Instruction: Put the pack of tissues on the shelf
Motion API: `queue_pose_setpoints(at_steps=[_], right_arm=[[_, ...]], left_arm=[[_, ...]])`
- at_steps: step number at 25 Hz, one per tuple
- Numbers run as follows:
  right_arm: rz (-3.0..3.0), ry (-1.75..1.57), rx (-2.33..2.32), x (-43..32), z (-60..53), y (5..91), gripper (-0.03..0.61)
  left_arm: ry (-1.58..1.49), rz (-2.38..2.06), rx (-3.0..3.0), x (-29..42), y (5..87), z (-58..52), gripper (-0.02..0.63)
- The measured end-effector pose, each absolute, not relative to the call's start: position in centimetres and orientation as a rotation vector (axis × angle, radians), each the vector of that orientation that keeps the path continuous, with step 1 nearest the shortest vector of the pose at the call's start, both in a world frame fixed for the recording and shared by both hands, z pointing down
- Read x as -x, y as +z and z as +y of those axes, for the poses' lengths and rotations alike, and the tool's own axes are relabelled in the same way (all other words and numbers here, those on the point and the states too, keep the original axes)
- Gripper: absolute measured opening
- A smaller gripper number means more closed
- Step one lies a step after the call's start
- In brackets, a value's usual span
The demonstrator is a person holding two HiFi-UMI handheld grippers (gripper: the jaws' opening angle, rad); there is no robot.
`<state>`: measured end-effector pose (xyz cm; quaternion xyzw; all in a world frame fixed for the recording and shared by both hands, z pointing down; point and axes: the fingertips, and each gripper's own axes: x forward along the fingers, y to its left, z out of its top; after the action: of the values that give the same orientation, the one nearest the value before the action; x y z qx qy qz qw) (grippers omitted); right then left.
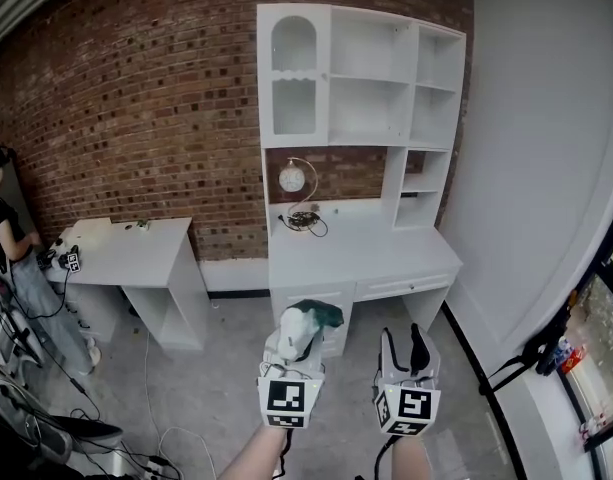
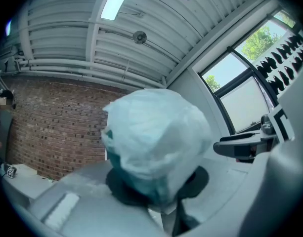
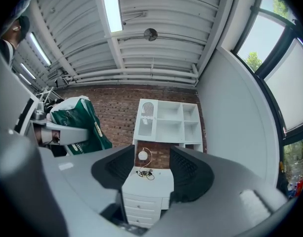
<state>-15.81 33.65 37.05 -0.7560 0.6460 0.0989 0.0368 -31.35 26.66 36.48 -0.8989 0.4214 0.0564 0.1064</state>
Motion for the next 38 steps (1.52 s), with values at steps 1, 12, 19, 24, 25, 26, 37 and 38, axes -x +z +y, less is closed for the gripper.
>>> queue_pose_setpoints(at_steps=[1,12,19,24,25,26,37,38], right_arm=[[1.983,0.300,2.319,15.5,33.7,37.2,0.227],[1.988,0.224,2.328,13.5,30.4,40.3,0.230],[1.954,0.236,2.355,12.4,25.1,39.9,0.230],[1.910,0.285,2.374,11.9,20.7,38.2,0.230],[1.898,0.290,2.377,11.8,20.0,37.9,0.230],[1.888,0.294,2.381,11.7,19.4,37.6,0.230],[1.886,0.260,2.439,9.2,14.4,39.0,0.230],[1.891,0.253,2.442,8.8,13.9,39.3,0.230]], left_arm=[[0.164,1.248,2.649,31.2,36.7,26.6,0.100],[0.098,1.285,2.667,30.1,39.5,23.3,0.100],[0.122,1.250,2.678,29.1,39.1,17.6,0.100],[0.172,1.200,2.674,28.4,37.3,12.8,0.100],[0.181,1.191,2.675,28.3,37.0,11.9,0.100],[0.190,1.183,2.677,28.2,36.7,11.2,0.100],[0.192,1.168,2.729,25.8,37.8,5.7,0.100],[0.186,1.173,2.733,25.3,38.0,5.2,0.100]])
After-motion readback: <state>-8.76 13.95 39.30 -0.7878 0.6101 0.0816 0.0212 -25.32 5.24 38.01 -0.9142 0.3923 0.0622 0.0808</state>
